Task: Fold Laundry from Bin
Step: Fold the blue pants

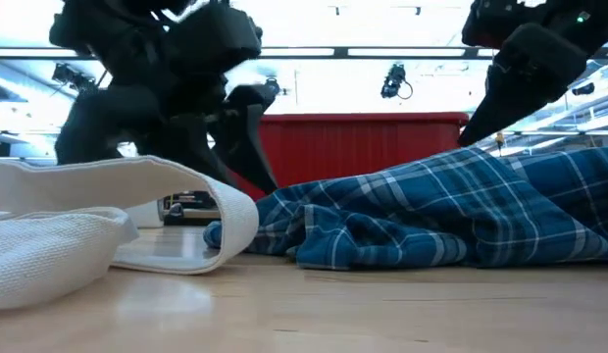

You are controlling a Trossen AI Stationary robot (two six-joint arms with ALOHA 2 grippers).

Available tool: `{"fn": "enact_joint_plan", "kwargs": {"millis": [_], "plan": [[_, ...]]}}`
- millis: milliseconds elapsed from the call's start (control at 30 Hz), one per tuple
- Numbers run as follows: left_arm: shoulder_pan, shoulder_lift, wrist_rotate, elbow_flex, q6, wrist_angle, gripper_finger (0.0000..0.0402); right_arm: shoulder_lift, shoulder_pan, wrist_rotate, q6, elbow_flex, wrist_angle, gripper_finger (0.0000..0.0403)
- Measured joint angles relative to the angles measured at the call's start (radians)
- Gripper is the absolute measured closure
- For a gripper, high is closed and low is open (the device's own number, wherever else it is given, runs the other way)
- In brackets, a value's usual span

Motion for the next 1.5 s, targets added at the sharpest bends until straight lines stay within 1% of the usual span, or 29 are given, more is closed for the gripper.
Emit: {"fn": "enact_joint_plan", "kwargs": {"millis": [167, 233, 333, 400, 467, 533, 567, 600, 700, 767, 933, 1000, 1067, 1167, 1333, 1500], "plan": [[0.026, 0.063, -0.005, 0.0, 0.008, 0.004, 0.0192, 0.04, 0.0, -0.006, -0.003, 0.0, 0.021, 0.0323], [0.035, 0.085, -0.009, 0.001, 0.037, 0.026, 0.0193, 0.049, 0.0, -0.008, -0.029, 0.0, 0.04, 0.0323], [0.049, 0.098, -0.008, 0.002, 0.057, 0.052, 0.0212, 0.047, 0.01, -0.015, -0.088, 0.0, 0.078, 0.0323], [0.053, 0.093, -0.008, 0.001, 0.083, 0.052, 0.0244, 0.045, 0.03, -0.023, -0.144, 0.0, 0.107, 0.0324], [0.055, 0.074, -0.016, -0.002, 0.108, 0.043, 0.0291, 0.044, 0.058, -0.02, -0.187, 0.007, 0.122, 0.0325], [0.055, 0.034, -0.041, -0.002, 0.124, 0.046, 0.0351, 0.045, 0.096, 0.007, -0.213, 0.023, 0.124, 0.0325], [0.055, 0.01, -0.052, -0.002, 0.129, 0.045, 0.0375, 0.045, 0.116, 0.029, -0.22, 0.031, 0.123, 0.0325], [0.055, -0.014, -0.066, -0.002, 0.131, 0.046, 0.0386, 0.045, 0.138, 0.054, -0.224, 0.037, 0.119, 0.0325], [0.061, -0.085, -0.091, -0.002, 0.124, 0.05, 0.0386, 0.045, 0.194, 0.113, -0.222, 0.052, 0.096, 0.0325], [0.067, -0.134, -0.093, -0.001, 0.116, 0.067, 0.0386, 0.045, 0.221, 0.132, -0.219, 0.053, 0.094, 0.0325], [0.101, -0.208, -0.092, -0.001, 0.088, 0.082, 0.0388, 0.047, 0.24, 0.078, -0.156, 0.053, 0.094, 0.0322], [0.125, -0.217, -0.087, -0.001, 0.084, 0.084, 0.0388, 0.047, 0.235, 0.085, -0.148, 0.053, 0.107, 0.0313], [0.15, -0.216, -0.041, -0.001, 0.084, 0.082, 0.0389, 0.047, 0.223, 0.101, -0.182, 0.053, 0.138, 0.0301], [0.191, -0.203, 0.067, -0.001, 0.091, 0.089, 0.0389, 0.047, 0.196, 0.102, -0.281, 0.053, 0.237, 0.0277], [0.229, -0.178, 0.101, -0.001, 0.105, 0.128, 0.0389, 0.05, 0.128, 0.025, -0.434, 0.053, 0.438, 0.023], [0.231, -0.175, 0.197, -0.001, 0.163, 0.174, 0.0383, 0.106, 0.058, -0.001, -0.469, 0.054, 0.54, 0.0189]]}}
